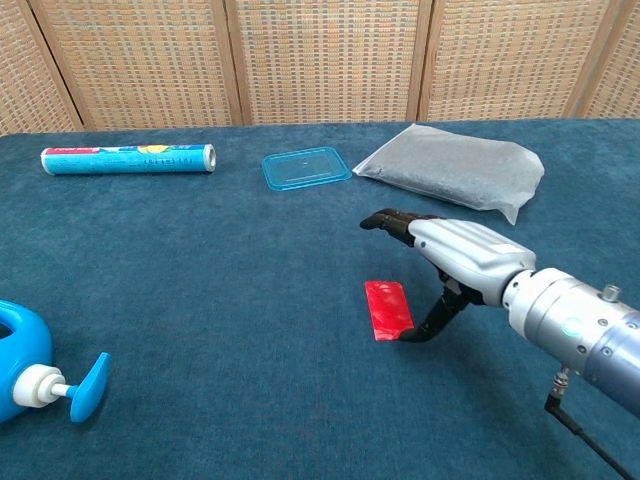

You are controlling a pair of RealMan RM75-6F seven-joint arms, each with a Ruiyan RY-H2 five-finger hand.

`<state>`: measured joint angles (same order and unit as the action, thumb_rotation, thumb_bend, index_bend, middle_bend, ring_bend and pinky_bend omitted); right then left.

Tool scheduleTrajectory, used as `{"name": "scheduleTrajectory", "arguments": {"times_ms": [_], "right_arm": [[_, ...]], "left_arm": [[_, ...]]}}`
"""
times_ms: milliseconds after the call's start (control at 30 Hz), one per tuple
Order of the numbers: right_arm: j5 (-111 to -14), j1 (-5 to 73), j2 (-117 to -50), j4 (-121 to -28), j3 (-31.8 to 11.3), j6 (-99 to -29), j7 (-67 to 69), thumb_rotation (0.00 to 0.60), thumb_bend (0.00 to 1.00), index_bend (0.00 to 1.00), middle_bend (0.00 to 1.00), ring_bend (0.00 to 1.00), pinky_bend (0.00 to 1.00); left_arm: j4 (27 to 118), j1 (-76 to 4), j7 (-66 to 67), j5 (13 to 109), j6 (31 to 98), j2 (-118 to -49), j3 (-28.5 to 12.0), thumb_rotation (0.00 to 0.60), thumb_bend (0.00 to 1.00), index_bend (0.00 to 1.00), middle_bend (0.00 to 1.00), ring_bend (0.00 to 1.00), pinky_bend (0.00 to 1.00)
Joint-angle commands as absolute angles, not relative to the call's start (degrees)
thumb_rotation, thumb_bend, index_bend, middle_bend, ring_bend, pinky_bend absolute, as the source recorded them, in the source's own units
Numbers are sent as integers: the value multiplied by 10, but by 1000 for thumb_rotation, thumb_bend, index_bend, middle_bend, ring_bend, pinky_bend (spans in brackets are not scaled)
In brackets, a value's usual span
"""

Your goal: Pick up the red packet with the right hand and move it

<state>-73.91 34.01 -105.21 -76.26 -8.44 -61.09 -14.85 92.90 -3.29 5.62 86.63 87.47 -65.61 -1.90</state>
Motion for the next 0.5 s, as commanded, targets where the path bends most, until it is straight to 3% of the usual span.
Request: {"name": "scheduleTrajectory", "arguments": {"times_ms": [33,500], "right_arm": [[-738,340,-1055,-760,-83,-611,-150,600,61,27,0,0,0],[-726,339,-1072,-727,-83,-601,-153,600,61,27,0,0,0]], "left_arm": [[929,-33,55,867,875,-656,-19,600,132,0,0,0,80],[929,-32,53,867,876,-655,-20,600,131,0,0,0,80]]}}
